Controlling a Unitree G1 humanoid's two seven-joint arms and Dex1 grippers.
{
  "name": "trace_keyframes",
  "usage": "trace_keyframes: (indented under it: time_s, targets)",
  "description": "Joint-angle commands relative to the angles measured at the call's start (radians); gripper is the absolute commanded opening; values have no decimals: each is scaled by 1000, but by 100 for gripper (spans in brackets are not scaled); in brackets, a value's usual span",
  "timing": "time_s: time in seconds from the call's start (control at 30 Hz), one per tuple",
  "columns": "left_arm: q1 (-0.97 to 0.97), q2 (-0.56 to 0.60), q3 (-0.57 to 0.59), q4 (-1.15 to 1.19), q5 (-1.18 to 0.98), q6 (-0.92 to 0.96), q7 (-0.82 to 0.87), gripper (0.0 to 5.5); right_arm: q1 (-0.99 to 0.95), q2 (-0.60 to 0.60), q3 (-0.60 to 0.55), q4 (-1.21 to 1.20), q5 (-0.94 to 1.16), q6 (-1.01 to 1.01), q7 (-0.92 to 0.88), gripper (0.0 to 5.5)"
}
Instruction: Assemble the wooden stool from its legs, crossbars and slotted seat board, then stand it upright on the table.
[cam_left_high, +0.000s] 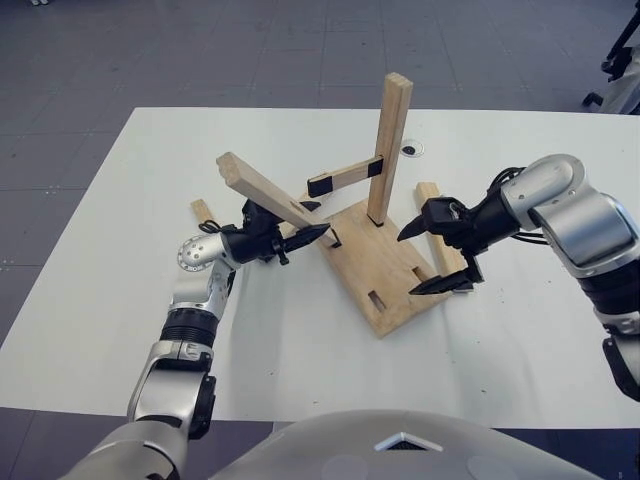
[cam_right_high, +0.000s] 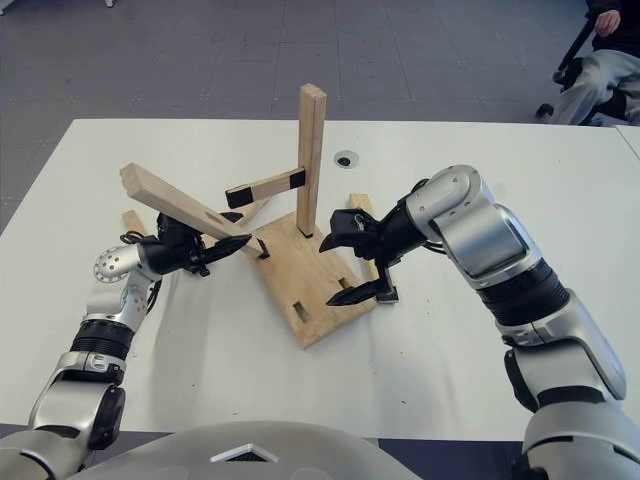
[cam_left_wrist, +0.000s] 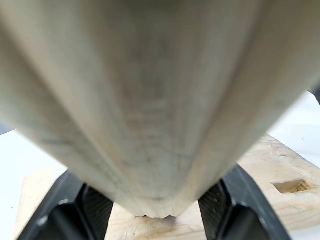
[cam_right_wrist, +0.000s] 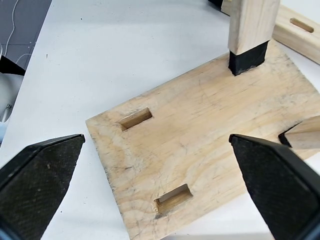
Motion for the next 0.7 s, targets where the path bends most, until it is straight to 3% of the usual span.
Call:
trace_keyframes:
  time_s: [0.03, 0.23, 0.57, 0.7]
  targets:
    - [-15, 54, 19, 62, 59, 36, 22, 204, 0, 0, -15, -10, 6, 7, -23, 534]
    - [-42, 51, 55, 56, 36, 71, 24, 204, 6, -3, -19, -11, 11, 5, -36, 534]
    - [-12, 72, -12, 44, 90, 105, -51, 204, 6, 0, -17, -19, 26, 10, -52, 534]
    - [-56, 83, 18, 80, 67, 145, -13, 204, 18, 3, -23, -35, 37, 22, -70, 534]
